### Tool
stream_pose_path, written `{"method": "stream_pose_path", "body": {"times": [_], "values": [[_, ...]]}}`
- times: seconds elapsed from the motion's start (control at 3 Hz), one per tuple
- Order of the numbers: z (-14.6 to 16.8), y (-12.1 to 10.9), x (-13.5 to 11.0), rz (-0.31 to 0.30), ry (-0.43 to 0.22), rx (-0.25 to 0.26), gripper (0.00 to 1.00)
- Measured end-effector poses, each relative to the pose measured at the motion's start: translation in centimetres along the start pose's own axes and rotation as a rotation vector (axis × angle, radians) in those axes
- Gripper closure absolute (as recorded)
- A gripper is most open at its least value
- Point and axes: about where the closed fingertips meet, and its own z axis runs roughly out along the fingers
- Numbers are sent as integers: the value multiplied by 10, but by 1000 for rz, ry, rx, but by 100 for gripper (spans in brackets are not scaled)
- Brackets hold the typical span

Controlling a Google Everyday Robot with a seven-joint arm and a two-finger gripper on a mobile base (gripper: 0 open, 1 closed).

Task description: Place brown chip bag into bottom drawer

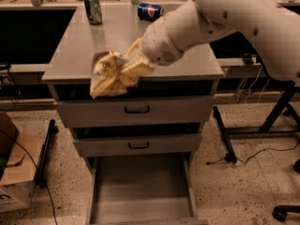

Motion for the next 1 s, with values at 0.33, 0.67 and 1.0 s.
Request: {"method": "stream_pose_path", "body": {"times": [0.33, 0.67, 1.0], "values": [[-18, 105, 27, -100, -26, -150, 100], [-7, 146, 72, -95, 26, -223, 100], [47, 156, 120, -37, 95, -289, 100]]}}
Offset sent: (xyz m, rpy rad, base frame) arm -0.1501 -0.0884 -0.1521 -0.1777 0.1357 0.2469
